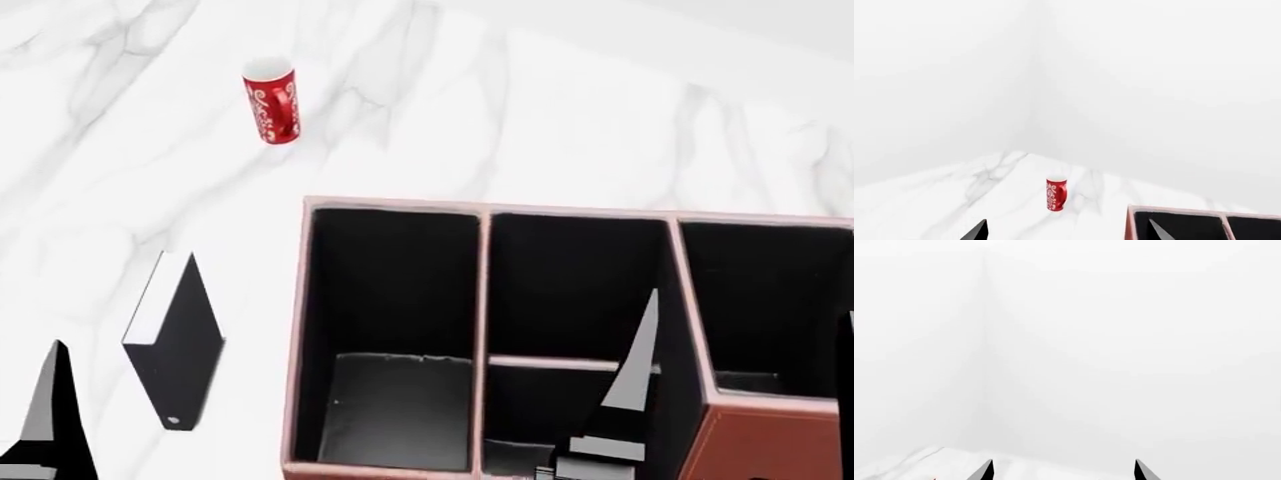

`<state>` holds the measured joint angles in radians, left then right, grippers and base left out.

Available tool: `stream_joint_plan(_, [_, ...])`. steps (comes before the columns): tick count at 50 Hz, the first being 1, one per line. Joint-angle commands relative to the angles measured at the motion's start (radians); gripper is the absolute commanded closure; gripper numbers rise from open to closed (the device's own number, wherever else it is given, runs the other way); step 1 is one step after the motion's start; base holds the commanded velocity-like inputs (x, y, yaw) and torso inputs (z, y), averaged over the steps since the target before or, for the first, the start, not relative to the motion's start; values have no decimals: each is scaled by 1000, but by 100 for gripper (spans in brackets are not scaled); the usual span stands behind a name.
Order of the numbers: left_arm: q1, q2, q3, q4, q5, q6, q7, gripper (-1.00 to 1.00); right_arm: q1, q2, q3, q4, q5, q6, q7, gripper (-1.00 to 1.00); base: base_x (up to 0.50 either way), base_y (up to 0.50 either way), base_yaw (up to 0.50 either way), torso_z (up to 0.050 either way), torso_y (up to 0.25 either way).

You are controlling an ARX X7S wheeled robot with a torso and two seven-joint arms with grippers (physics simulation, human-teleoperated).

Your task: Pick up the book and place it in the left compartment of the caddy.

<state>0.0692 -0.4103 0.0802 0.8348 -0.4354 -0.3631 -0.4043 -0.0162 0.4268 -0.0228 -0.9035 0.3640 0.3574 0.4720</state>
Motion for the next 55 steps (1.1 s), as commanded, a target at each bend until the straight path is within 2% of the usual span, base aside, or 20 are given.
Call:
stream_joint_plan(1, [-4, -6, 7, 3, -4, -7, -3, -100, 2, 5, -3, 2, 3, -1, 5, -100, 0, 0, 0, 49, -102])
stream_joint_plan(13, [-22, -7, 25, -52, -46, -16, 30, -100, -1, 12, 1, -3, 7, -2, 11, -100, 0, 0, 0, 36, -77])
stream_joint_plan(17, [-104, -17, 30, -73, -79, -103, 14, -100, 4, 11, -13, 1, 0, 0, 12, -100, 0, 0, 0, 0, 0])
stream_joint_plan(38, [-509, 32, 126, -444, -110, -279, 79, -100, 1, 23, -6, -7, 13, 1, 23, -100, 0, 0, 0, 0, 0])
stream_joint_plan(48, [-622, 66, 117, -622, -142, -323, 105, -100, 3, 25, -10, 1, 14, 5, 29, -100, 0, 0, 0, 0, 0])
stream_joint_plan(49, [-651, 61, 140, -654, -130, -364, 99, -100, 3, 25, -10, 2, 14, 4, 29, -100, 0, 0, 0, 0, 0])
stream_joint_plan(55, [-719, 81, 150, -757, -125, -373, 114, -100, 6, 32, -15, -3, 13, 15, 33, -100, 0, 0, 0, 0, 0])
